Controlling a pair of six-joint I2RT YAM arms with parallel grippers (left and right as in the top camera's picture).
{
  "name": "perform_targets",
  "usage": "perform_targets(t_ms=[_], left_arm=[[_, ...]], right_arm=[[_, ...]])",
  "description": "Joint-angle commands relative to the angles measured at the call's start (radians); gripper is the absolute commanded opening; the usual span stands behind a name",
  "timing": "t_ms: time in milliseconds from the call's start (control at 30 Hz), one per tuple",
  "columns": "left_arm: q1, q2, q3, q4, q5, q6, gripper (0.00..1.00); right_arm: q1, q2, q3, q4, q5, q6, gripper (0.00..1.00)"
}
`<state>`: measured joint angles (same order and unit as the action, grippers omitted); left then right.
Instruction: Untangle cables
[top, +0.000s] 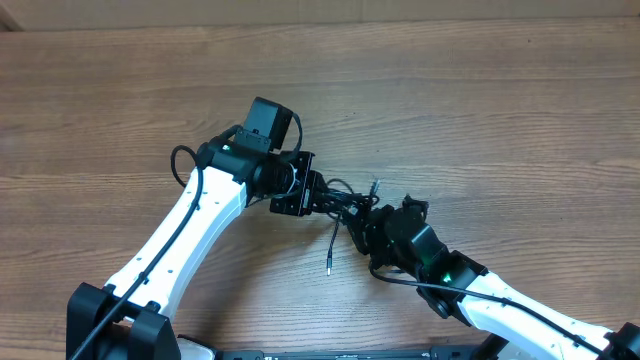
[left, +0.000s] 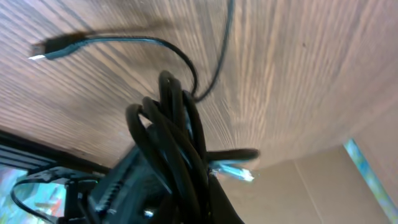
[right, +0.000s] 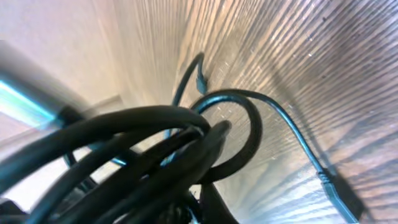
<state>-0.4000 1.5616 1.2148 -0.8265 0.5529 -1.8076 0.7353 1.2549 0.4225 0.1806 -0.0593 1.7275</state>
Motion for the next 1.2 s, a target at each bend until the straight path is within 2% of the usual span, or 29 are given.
perform_targets(t_ms=[0,100,300,400,467,500,533,567,667,733,800,833,867,1033,1167], left_arm=[[-0.002,-0.032,0.011,0.063,0.068,-0.003,0.04],[0.013,-0.032,0.011,0.116,0.100,-0.008,0.04],[0.078,-0.032,0.011,0.178,0.163,-0.011,0.04],[0.117,-0.032,0.011,0.230,0.190,0.066,0.04],[0.145,-0.032,0.011,0.256,0.200,0.156,0.04],[0.154,-0.032,0.011,0.255,0.200,0.190,0.04],[0.164,-0.032,0.011,0.254,0.204,0.229,0.04],[0.173,-0.032,0.011,0.255,0.216,0.275,0.04],[0.193,-0.032,0.011,0.256,0.253,0.419,0.04],[0.204,-0.032,0.011,0.259,0.254,0.583,0.04],[0.211,-0.032,0.011,0.257,0.249,0.829,0.04],[0.211,-0.032,0.011,0.249,0.250,0.935,0.05],[0.211,-0.032,0.011,0.230,0.250,1.017,0.04],[0.210,-0.032,0.011,0.141,0.239,1.233,0.04],[0.210,-0.032,0.011,0.019,0.120,1.368,0.04]], right_arm=[[0.009,0.013,-0.002,-0.008,-0.055,-0.140,0.04],[0.011,0.013,-0.002,-0.073,-0.130,-0.285,0.04],[0.010,0.013,-0.002,-0.344,-0.145,-0.329,0.04],[0.010,0.013,-0.002,-0.382,-0.144,-0.390,0.06],[0.002,0.013,-0.002,-0.387,-0.141,-0.401,0.24],[-0.007,0.012,-0.002,-0.394,-0.138,-0.401,0.29],[-0.018,0.012,-0.002,-0.403,-0.133,-0.401,0.41],[-0.035,0.012,-0.002,-0.419,-0.128,-0.401,0.57],[-0.090,0.012,-0.002,-0.479,-0.126,-0.401,0.84],[-0.133,0.012,-0.002,-0.522,-0.127,-0.403,0.90],[-0.167,0.012,-0.002,-0.543,-0.139,-0.436,0.96],[-0.187,0.012,-0.002,-0.543,-0.156,-0.477,1.00],[-0.198,0.013,-0.002,-0.542,-0.164,-0.497,1.00],[-0.210,0.013,-0.002,-0.543,-0.159,-0.506,1.00],[-0.210,0.013,-0.002,-0.542,-0.159,-0.506,1.00]])
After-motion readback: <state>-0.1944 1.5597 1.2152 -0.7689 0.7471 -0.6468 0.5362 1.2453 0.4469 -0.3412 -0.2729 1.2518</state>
